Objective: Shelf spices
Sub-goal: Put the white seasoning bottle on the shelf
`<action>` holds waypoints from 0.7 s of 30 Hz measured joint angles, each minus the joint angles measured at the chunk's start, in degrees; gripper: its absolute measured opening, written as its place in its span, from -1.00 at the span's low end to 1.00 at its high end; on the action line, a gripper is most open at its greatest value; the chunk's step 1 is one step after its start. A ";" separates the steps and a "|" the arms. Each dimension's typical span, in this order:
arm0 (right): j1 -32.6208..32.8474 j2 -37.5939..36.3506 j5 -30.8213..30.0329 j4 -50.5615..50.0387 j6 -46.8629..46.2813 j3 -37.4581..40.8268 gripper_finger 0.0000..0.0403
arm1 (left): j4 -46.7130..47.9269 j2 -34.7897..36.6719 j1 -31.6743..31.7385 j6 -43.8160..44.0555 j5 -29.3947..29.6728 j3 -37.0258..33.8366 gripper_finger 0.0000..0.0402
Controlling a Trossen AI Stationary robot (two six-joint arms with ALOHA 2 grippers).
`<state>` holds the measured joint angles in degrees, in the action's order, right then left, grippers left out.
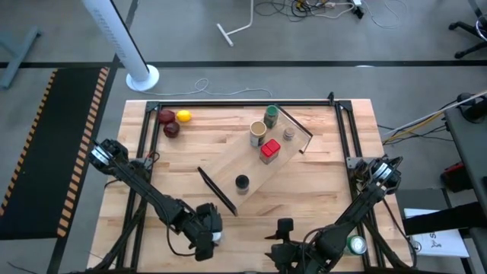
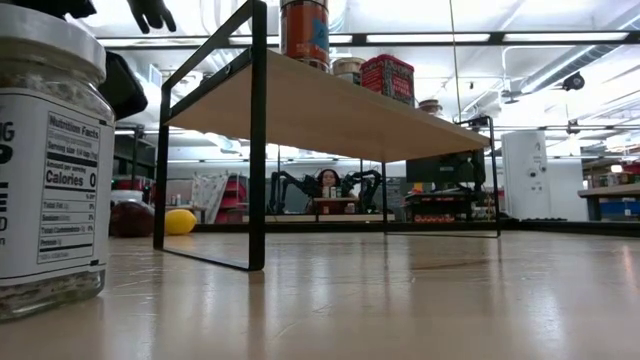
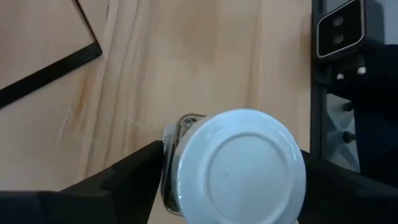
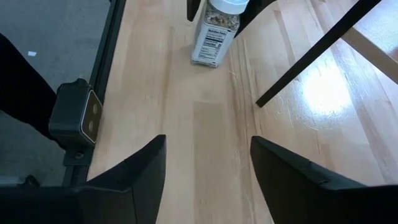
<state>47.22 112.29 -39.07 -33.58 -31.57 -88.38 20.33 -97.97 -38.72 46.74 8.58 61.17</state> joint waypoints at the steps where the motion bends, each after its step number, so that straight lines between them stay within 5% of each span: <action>1: 0.00 0.00 0.00 0.00 0.01 0.00 0.06 | -0.34 0.00 0.04 0.00 0.00 0.00 0.44; 21: -0.02 0.00 -0.01 0.07 0.02 0.00 0.03 | -1.51 -4.22 0.91 -6.45 -0.04 1.43 0.29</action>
<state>47.20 112.29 -39.08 -33.52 -31.55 -88.38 18.83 -102.19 -37.81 40.29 8.54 62.59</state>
